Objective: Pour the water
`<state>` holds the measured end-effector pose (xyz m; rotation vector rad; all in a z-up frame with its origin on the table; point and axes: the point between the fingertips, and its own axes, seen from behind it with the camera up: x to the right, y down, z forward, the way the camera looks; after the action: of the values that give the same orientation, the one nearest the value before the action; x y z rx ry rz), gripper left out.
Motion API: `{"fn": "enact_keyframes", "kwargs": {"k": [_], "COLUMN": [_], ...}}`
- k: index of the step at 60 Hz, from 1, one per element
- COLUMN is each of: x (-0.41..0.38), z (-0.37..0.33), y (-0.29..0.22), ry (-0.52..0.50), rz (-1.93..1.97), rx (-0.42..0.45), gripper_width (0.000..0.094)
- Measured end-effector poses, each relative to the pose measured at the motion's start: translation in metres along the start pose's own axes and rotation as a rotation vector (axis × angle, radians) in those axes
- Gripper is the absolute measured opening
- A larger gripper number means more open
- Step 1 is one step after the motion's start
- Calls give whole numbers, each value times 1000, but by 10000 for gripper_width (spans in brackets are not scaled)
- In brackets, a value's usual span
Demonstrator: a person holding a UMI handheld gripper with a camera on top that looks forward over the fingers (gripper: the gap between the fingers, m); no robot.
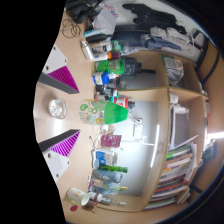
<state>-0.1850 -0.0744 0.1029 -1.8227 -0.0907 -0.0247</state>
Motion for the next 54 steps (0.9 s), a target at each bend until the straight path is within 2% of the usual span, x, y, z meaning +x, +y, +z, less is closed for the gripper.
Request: {"fn": "enact_keyframes", "kwargs": {"k": [10, 11, 14, 24, 27, 29, 30, 36, 45, 54], "x": [-1, -1, 3, 9, 9, 9, 9, 11, 49, 142], "z": [62, 66, 77, 85, 86, 86, 86, 85, 64, 47], "y": [-5, -6, -4, -5, -3, -2, -2, -9, -70, -122], "ry": [47, 52, 81, 125, 125, 114, 106, 59, -16, -43], "rz": [21, 19, 5, 23, 39, 38, 39, 94, 370, 866], "rx": [62, 69, 74, 80, 65, 51, 42, -7, 13, 55], "gripper_width": [798, 778, 516, 406, 353, 356, 322, 323, 322, 322]}}
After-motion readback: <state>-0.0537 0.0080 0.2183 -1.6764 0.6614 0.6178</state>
